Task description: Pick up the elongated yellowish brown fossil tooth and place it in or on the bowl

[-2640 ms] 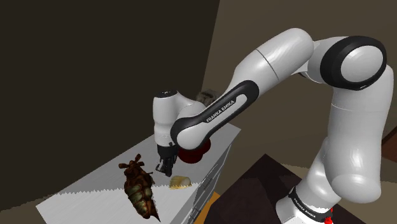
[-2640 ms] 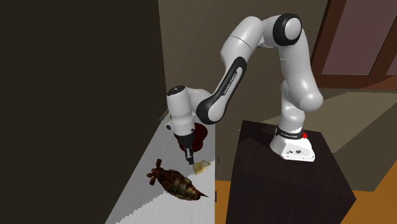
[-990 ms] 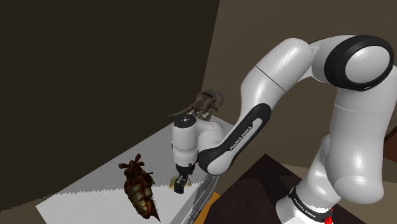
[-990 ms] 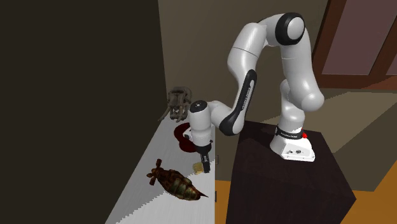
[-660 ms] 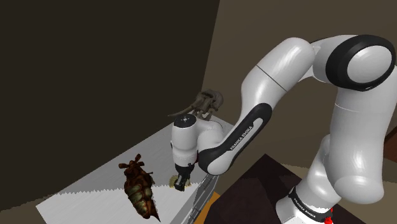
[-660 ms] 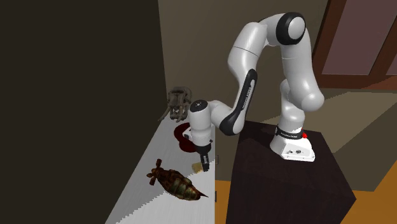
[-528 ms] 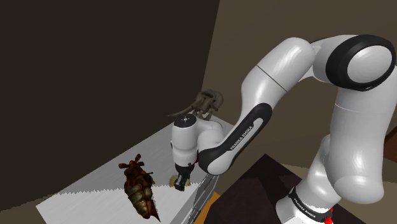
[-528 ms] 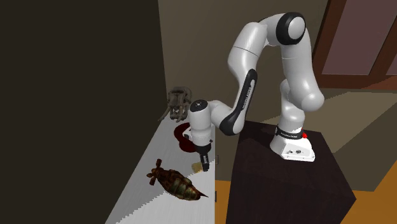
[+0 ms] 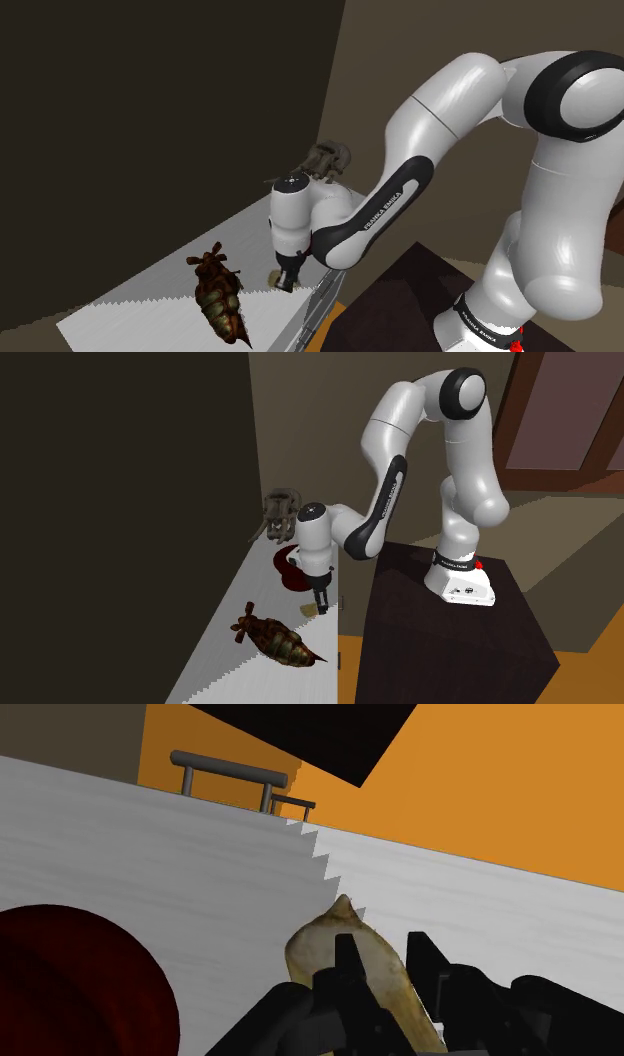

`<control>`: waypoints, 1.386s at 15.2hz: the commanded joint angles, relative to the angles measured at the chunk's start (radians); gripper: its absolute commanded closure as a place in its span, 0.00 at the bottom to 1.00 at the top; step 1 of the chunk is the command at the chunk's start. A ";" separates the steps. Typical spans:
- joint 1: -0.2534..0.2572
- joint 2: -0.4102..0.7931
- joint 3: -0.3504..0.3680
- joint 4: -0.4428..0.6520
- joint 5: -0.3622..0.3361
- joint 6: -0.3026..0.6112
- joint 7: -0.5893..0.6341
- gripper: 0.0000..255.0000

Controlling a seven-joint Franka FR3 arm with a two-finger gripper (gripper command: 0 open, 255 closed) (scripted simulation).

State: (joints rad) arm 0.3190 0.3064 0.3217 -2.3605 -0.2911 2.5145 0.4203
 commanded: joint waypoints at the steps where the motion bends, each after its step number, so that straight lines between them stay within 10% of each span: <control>1: -0.007 -0.023 0.007 -0.009 0.018 -0.021 -0.012 1.00; 5: -0.013 -0.048 0.016 -0.010 0.035 -0.043 -0.027 1.00; 6: -0.013 -0.048 0.016 -0.010 0.035 -0.043 -0.027 0.00; 10: -0.120 0.058 0.090 0.159 0.000 -0.143 -0.633 0.00; 21: -0.102 0.137 0.055 0.148 -0.060 -0.060 -0.593 0.00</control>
State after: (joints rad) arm 0.2168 0.4424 0.3776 -2.2125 -0.3503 2.4530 -0.1732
